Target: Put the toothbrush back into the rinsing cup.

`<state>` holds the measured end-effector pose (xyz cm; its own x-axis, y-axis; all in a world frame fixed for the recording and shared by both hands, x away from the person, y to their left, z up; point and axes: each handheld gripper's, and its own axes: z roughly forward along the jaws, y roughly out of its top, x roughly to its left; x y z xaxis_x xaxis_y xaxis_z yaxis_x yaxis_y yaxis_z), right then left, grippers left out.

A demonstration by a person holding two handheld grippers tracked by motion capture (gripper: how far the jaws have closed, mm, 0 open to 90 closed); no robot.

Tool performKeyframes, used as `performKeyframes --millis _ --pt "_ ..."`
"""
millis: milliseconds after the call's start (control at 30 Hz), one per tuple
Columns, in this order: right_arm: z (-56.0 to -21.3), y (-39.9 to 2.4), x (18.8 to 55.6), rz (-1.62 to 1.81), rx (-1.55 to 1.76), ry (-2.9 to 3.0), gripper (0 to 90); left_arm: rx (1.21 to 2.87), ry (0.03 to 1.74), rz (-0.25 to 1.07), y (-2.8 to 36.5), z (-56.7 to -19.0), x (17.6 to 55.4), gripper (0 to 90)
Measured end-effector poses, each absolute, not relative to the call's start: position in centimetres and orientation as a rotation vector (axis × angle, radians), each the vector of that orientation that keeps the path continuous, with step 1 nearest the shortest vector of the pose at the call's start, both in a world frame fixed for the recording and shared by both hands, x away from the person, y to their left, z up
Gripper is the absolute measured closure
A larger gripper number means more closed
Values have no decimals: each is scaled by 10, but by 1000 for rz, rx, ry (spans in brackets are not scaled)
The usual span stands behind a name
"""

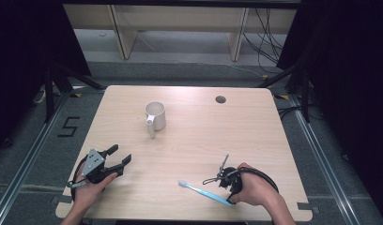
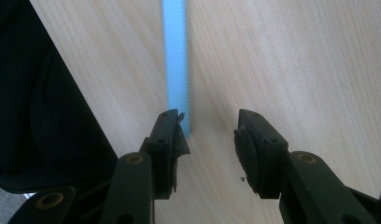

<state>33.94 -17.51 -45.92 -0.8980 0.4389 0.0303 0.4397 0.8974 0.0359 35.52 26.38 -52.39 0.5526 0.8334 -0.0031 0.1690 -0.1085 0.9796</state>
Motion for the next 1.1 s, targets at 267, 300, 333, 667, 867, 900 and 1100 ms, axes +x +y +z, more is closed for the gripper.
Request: performKeyframes --millis 267,300,333,667,867,900,1100 --pt "-461 -158 340 -43 -677 -3025 602 1604 870 703 264 -524 355 305" --pt "-462 -158 340 -53 -685 -3019 602 1605 869 702 264 -524 355 305" --pt "-463 -157 342 -59 -666 -3022 602 1605 869 702 264 -524 355 305" --pt "-465 -148 342 -38 -692 -3009 607 1607 869 702 264 -524 355 304" --pt "-466 -143 343 -37 -646 -3013 638 1607 871 700 264 -524 355 303" --pt "-467 -142 342 -29 -670 -3010 642 1607 871 700 264 -524 355 303" --pt "-468 -139 344 -27 -640 -3015 661 1607 867 702 264 -524 355 302"
